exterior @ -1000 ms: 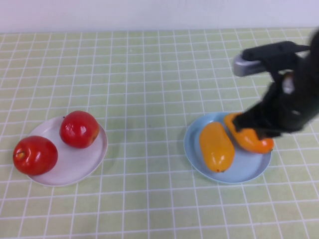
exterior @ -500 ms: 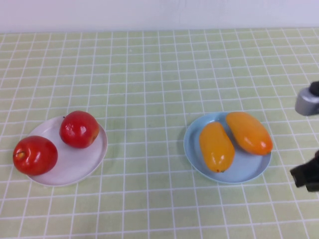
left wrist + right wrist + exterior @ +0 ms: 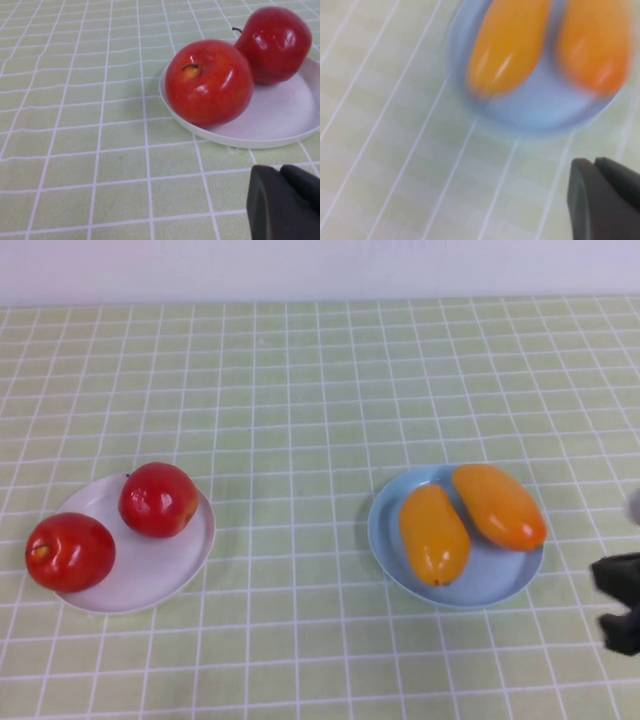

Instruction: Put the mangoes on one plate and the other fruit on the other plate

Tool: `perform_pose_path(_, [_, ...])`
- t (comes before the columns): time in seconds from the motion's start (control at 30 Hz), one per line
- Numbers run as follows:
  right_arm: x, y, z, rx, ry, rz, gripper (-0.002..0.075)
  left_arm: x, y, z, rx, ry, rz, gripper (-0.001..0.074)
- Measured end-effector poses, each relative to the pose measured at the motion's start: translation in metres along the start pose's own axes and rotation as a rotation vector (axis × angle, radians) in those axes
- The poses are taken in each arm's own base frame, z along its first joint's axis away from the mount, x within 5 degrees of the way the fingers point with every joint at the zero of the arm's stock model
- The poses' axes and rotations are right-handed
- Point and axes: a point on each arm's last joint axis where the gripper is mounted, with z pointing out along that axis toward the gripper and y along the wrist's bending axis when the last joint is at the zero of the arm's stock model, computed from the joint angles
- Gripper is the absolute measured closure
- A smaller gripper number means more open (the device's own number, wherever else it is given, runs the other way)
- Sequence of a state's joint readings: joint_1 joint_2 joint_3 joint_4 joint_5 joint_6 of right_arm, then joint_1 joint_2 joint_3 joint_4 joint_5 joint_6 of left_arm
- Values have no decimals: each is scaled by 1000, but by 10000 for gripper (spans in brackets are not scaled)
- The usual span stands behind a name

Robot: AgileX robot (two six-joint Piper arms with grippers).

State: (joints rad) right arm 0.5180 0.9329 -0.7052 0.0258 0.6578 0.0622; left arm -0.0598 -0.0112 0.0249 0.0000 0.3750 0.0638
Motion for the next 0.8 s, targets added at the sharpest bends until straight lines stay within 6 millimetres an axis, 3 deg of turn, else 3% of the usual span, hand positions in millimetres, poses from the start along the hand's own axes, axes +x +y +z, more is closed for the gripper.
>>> perform_pose_path(0.23, [75, -33, -6, 167, -520, 73, 741, 0, 0, 0, 0, 0, 0, 731])
perform_pose_path(0.4, [126, -38, -8, 262, -682, 106, 741, 0, 0, 0, 0, 0, 0, 731])
perform_pose_path(0.63, [151, -36, -18, 326, -810, 114, 741, 0, 0, 0, 0, 0, 0, 731])
perform_pose_path(0.8, [157, -36, -16, 332, -757, 127, 741, 0, 0, 0, 0, 0, 0, 731])
